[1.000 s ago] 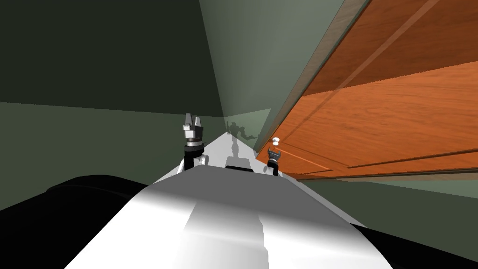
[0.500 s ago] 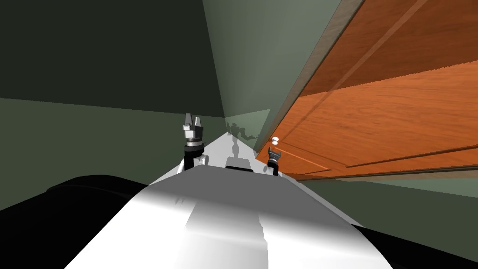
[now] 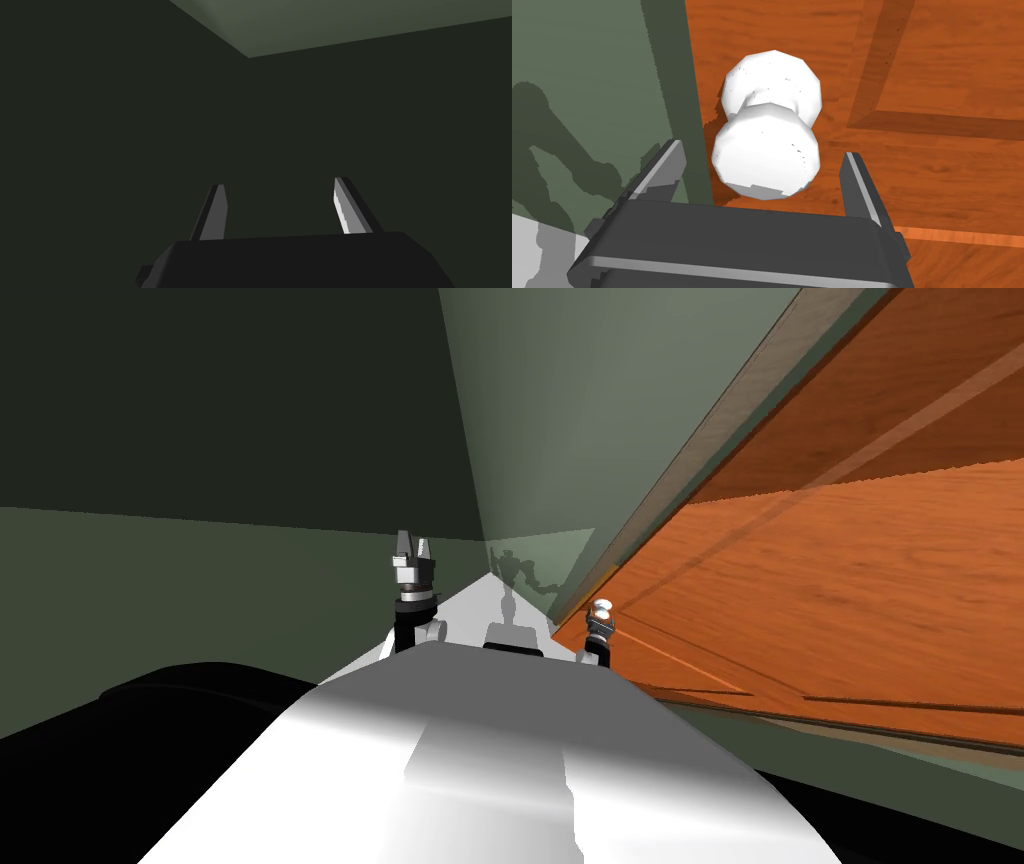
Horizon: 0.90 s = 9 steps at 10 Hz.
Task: Pull the door open
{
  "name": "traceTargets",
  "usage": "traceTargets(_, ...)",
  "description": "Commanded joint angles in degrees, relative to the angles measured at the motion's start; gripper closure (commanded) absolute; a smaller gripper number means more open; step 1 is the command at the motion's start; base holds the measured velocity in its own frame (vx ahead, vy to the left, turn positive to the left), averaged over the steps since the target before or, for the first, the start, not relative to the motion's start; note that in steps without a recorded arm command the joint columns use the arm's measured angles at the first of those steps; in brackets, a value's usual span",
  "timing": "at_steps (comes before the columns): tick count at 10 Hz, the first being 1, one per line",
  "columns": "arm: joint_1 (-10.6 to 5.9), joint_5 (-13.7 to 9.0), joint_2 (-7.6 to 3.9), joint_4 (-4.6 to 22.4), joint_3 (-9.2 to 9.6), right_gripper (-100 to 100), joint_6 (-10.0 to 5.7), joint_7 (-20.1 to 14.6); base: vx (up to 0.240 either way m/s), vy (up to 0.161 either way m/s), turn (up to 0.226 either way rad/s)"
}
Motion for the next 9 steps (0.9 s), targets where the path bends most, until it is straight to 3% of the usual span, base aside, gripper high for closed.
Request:
traceTargets(1,1.13,-0.4,-1.44,-0.5,-0.36,-100,0.12,-1.4,0.197,0.010,0.083)
traceTargets(2,0.66,-0.2,-0.83,0.0,-0.15,-100,-0.22,-1.0,0.087,0.001,0.015)
traceTargets(3,0.66,-0.2,-0.83,0.0,-0.15,100,-0.22,-1.0,-0.010,-0.008,-0.043)
traceTargets(8,0.66,-0.2,-0.83,0.0,-0.15,100,-0.22,-1.0,-0.018,-0.002,0.005)
traceTargets(9,1.08,0.4,-1.47,-0.2,0.88,100,-0.10,-2.1,-0.134,-0.014,0.090)
